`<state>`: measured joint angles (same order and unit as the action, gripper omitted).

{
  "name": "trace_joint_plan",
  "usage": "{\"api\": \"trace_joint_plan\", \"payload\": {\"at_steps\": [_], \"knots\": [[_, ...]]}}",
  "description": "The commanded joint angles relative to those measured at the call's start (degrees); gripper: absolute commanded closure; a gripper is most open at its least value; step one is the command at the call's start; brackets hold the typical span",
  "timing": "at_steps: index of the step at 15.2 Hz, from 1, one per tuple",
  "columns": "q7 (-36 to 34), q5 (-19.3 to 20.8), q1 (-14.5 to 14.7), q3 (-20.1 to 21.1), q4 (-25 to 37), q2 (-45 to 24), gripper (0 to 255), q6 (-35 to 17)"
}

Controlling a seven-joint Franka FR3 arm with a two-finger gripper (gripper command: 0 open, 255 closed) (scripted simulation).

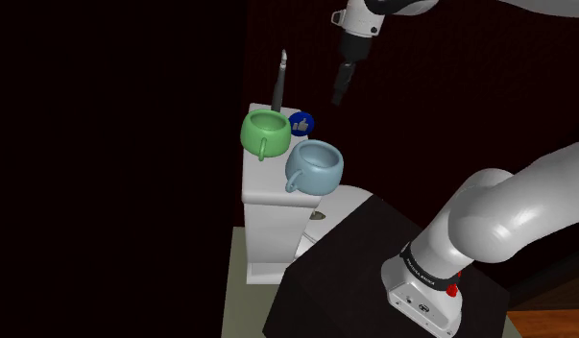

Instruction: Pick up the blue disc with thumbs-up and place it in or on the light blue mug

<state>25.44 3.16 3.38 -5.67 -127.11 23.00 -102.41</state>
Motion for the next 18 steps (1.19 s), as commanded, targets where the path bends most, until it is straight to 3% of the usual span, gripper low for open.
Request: {"api": "trace_joint_plan", "payload": {"at_steps": [1, 12, 18], "knots": [[4.1, 0.5, 0.5, -1.0, 2.5, -5.2, 0, -2.0], [23.6, 0.9, 1.4, -2.3, 19.3, -30.6, 0, -7.5], [24.1, 1.0, 1.2, -2.3, 17.0, -32.2, 0, -11.3]]}}
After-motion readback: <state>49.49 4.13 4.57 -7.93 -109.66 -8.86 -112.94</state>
